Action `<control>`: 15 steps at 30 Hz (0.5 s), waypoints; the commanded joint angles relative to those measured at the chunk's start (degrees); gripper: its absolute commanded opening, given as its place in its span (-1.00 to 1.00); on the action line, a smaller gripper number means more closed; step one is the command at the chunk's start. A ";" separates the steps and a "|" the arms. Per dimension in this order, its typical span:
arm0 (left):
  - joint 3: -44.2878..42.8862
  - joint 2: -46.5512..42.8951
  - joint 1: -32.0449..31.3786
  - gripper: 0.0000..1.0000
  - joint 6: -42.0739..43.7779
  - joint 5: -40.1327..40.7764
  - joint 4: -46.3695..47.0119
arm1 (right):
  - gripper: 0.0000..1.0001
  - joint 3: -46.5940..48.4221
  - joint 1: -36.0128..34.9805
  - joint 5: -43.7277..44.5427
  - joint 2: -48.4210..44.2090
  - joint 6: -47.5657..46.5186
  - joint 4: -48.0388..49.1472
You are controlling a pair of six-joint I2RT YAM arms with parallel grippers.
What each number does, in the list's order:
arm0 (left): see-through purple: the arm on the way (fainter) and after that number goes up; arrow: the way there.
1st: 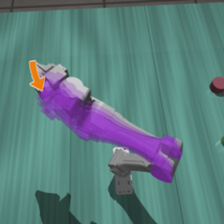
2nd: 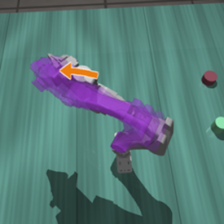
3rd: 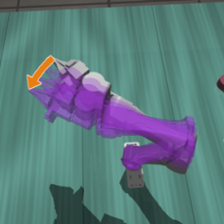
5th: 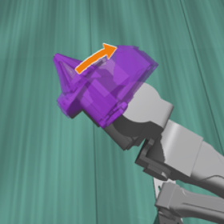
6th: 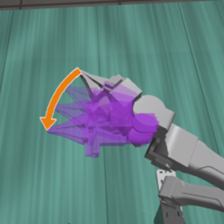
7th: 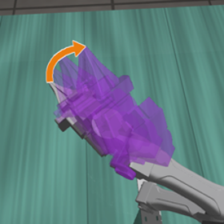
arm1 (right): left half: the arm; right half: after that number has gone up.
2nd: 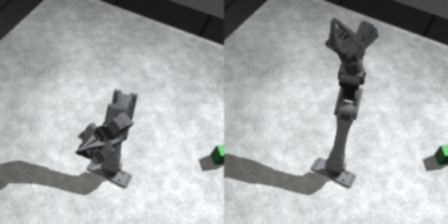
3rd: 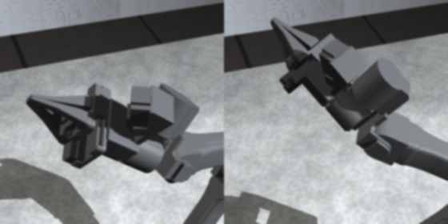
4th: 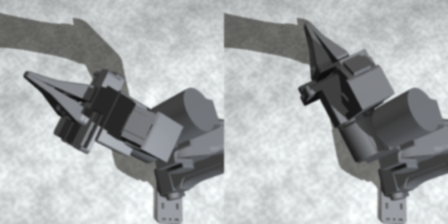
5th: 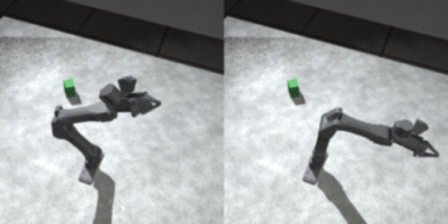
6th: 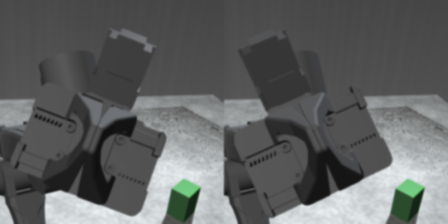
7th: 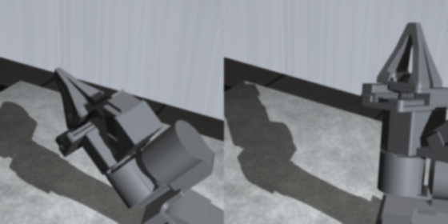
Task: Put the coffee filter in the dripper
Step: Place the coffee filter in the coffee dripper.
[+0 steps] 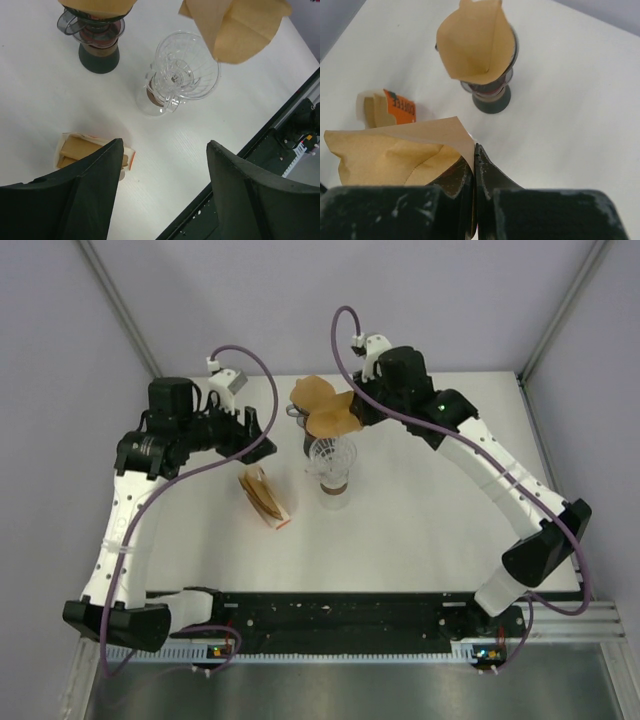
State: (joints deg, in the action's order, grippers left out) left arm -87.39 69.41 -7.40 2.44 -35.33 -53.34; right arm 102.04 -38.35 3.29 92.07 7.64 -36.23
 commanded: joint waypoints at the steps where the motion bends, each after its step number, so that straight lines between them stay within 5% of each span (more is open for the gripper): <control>1: 0.99 1.60 -2.62 0.45 -4.54 0.88 8.77 | -1.00 -0.44 0.03 -9.26 0.38 2.91 -6.48; 15: 6.27 6.44 -8.50 0.57 -9.99 -0.18 20.64 | -1.00 3.25 0.20 -10.23 7.59 2.03 -13.61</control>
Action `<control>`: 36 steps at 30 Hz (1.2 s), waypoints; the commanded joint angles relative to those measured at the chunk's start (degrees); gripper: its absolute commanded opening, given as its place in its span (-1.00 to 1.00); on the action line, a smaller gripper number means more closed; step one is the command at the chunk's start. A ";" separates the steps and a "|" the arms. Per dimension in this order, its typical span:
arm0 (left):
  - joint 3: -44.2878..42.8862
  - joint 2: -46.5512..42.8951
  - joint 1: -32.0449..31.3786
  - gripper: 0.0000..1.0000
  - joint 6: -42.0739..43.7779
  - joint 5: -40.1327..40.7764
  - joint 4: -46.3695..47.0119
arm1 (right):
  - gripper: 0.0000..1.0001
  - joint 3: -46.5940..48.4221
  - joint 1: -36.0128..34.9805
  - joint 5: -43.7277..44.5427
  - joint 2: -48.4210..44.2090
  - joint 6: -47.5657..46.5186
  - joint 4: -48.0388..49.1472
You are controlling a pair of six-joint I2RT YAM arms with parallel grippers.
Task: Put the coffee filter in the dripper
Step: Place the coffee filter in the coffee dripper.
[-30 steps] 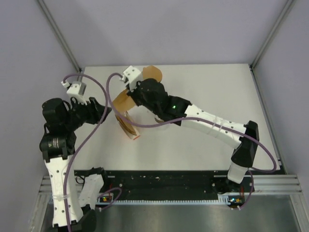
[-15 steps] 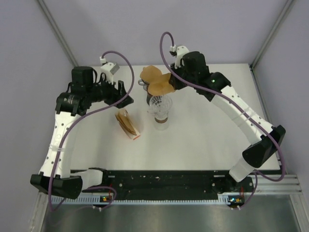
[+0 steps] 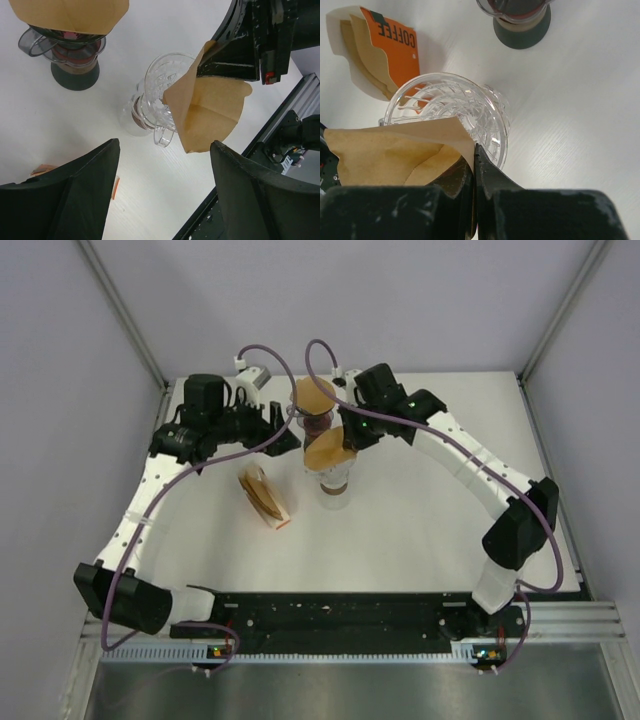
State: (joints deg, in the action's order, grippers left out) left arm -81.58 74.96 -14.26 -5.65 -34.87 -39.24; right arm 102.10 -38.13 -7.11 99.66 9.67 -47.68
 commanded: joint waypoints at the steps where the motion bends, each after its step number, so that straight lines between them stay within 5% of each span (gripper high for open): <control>1: 0.46 1.33 -1.99 0.57 -2.00 -0.55 7.24 | -0.99 3.19 -0.02 -0.09 0.27 -0.09 -2.15; 8: 1.51 3.97 -4.20 0.47 -1.29 0.77 8.92 | -0.30 4.24 -0.10 -2.64 -0.16 -1.14 -0.75; 21: 0.20 4.94 -4.20 0.44 -1.64 3.84 9.36 | 0.15 9.94 -0.10 6.66 -2.54 -8.08 -1.97; 25: -0.68 4.15 -4.11 0.50 -2.96 5.08 8.83 | 0.11 13.82 -2.47 12.29 -3.33 -12.74 -2.42; 33: 2.92 2.56 -2.35 0.53 -13.42 6.48 9.54 | -0.90 10.66 -6.69 13.87 1.58 -11.96 -6.36; 36: 4.58 2.74 -2.09 0.51 -15.96 7.45 10.06 | -1.00 10.75 -6.78 10.04 3.61 -11.17 -7.25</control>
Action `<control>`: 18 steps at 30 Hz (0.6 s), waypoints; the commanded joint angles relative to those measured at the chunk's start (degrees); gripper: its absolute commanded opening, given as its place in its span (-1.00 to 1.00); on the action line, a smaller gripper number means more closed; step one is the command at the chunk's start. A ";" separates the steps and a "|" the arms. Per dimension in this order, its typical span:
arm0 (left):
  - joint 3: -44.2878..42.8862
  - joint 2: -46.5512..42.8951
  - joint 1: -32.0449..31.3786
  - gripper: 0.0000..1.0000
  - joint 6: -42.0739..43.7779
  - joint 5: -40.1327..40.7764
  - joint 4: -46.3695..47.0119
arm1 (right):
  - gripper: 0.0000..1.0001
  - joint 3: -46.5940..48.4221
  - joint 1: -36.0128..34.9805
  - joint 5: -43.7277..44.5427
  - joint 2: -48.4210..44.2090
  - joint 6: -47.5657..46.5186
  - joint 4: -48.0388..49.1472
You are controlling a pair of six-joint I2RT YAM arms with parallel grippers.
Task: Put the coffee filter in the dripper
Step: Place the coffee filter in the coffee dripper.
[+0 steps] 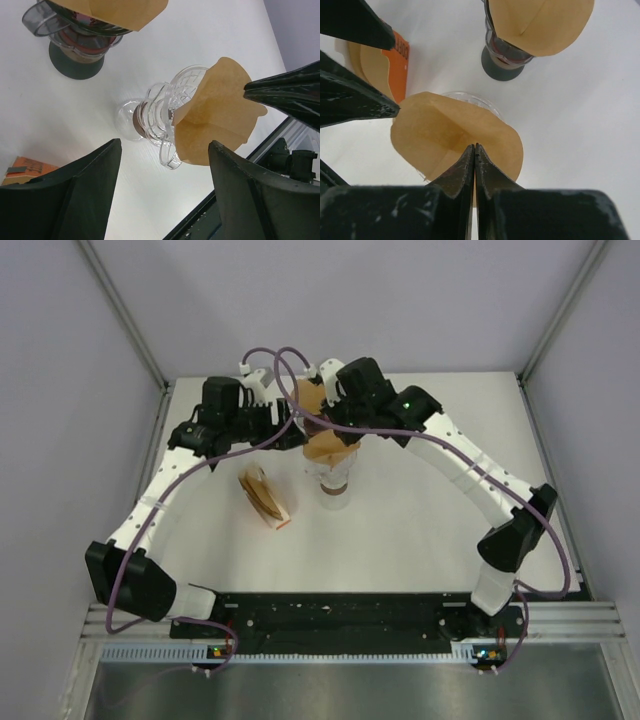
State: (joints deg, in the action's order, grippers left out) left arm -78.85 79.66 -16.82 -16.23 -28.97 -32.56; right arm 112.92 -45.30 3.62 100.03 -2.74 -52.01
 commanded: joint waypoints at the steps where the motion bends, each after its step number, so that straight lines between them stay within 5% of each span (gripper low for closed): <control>1: 2.73 -1.96 0.65 0.50 -7.13 1.20 4.07 | -1.00 -0.16 0.30 -2.37 3.77 1.34 -2.92; 18: 7.75 0.59 0.47 0.46 -13.74 -5.31 11.29 | -1.00 -2.71 -2.43 -3.35 13.26 5.64 -4.51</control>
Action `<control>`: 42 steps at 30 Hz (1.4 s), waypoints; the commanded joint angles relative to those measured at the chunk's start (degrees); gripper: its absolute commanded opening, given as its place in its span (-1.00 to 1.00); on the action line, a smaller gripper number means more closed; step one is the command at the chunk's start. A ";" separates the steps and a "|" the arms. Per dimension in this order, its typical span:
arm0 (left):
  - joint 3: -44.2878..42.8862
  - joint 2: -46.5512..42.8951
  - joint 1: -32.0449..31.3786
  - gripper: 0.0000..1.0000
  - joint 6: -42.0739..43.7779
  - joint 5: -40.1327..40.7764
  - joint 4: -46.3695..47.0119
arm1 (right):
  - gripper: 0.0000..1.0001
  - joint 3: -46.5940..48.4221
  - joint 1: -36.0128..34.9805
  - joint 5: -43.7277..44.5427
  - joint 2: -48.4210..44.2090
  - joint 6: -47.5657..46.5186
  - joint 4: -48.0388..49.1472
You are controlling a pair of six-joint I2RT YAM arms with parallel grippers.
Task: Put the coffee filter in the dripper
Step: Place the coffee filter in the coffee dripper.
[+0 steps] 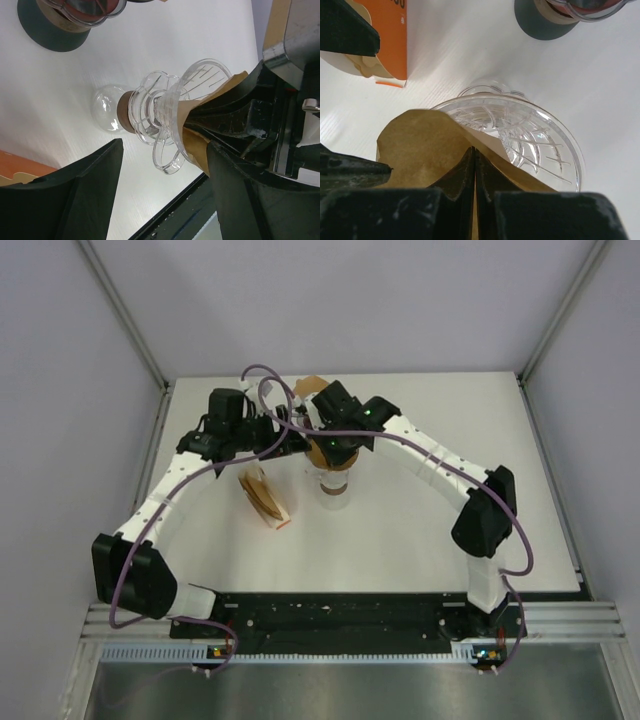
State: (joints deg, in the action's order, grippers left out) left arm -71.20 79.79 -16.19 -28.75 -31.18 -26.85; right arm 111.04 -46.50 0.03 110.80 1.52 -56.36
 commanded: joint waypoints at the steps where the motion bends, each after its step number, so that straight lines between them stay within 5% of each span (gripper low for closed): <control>1: 0.53 0.63 -0.25 0.46 -1.30 -3.36 6.02 | -1.00 -1.00 -1.14 0.32 3.27 1.56 0.45; 5: 2.20 0.54 -1.04 0.44 -1.39 -3.45 6.99 | -1.00 -0.83 -1.14 0.32 5.12 2.52 0.90; 14: 3.08 1.25 -1.57 -0.12 -0.34 -3.19 7.78 | -1.00 -1.19 -1.14 1.11 4.95 2.79 1.34; 22: 3.35 1.25 -2.27 -0.42 0.63 -2.40 7.78 | -0.91 5.40 -1.14 1.46 2.32 1.82 0.64; 28: 3.17 1.16 -2.18 -0.46 1.15 -2.04 7.34 | -0.67 9.10 -1.14 3.57 0.47 1.03 0.55; 42: -0.52 0.19 -2.27 -0.28 4.67 -0.02 3.03 | -0.53 10.33 1.58 7.61 -9.37 0.06 -0.33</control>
State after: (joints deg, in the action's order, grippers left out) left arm -68.95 81.14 -18.17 -26.04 -31.94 -22.79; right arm 118.19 -46.15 6.28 109.65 2.50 -57.71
